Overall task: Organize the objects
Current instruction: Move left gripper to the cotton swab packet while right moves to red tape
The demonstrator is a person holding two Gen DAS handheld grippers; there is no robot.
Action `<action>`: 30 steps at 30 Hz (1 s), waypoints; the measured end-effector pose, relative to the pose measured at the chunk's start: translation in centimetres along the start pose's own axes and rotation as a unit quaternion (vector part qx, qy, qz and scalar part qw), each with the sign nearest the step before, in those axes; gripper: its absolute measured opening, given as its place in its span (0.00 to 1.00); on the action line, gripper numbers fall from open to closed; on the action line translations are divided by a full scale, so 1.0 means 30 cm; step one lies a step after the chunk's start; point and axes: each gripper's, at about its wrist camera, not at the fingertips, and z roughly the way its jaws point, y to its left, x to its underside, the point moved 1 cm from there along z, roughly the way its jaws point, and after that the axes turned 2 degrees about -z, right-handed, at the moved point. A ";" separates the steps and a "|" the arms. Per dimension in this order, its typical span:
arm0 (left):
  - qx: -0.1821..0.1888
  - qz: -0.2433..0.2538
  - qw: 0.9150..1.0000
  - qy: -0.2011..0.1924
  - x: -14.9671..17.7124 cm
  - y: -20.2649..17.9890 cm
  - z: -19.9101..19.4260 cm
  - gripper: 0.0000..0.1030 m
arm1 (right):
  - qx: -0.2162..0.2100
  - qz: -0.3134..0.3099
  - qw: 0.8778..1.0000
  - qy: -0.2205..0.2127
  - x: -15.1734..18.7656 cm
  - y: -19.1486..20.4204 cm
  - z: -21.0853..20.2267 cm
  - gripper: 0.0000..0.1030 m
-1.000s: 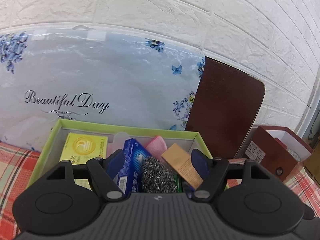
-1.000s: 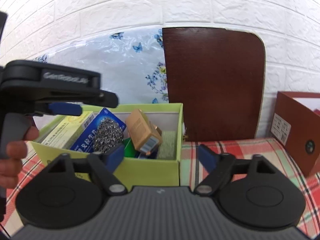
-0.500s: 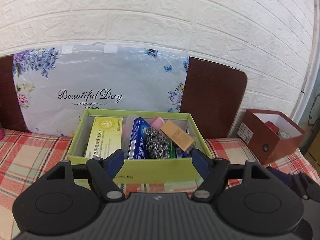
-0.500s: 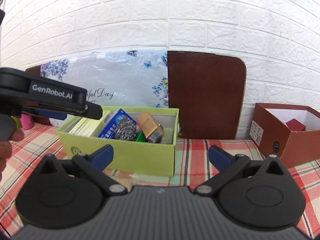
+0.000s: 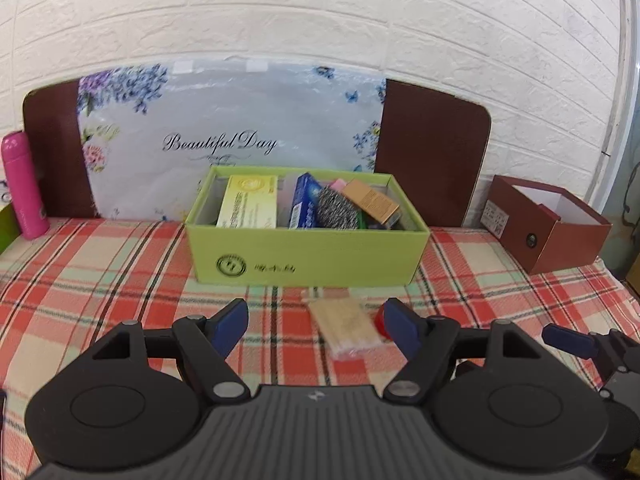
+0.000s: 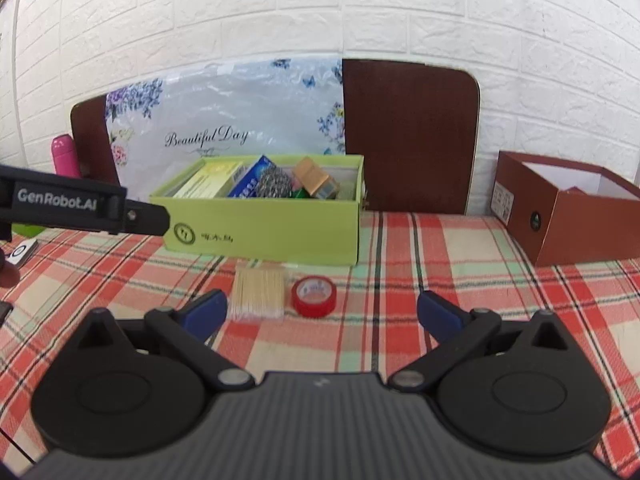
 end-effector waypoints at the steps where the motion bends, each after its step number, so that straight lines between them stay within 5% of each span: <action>1: 0.000 -0.004 1.000 0.005 0.014 0.011 0.000 0.76 | 0.002 0.001 1.000 0.004 0.011 0.003 -0.001 1.00; 19: -0.027 -0.043 0.996 0.079 0.171 0.116 0.093 0.76 | 0.055 0.036 0.996 0.067 0.086 -0.015 0.102 1.00; 30: -0.006 -0.058 0.994 0.095 0.122 0.007 0.293 0.76 | 0.045 0.063 0.996 0.036 0.090 -0.082 0.088 1.00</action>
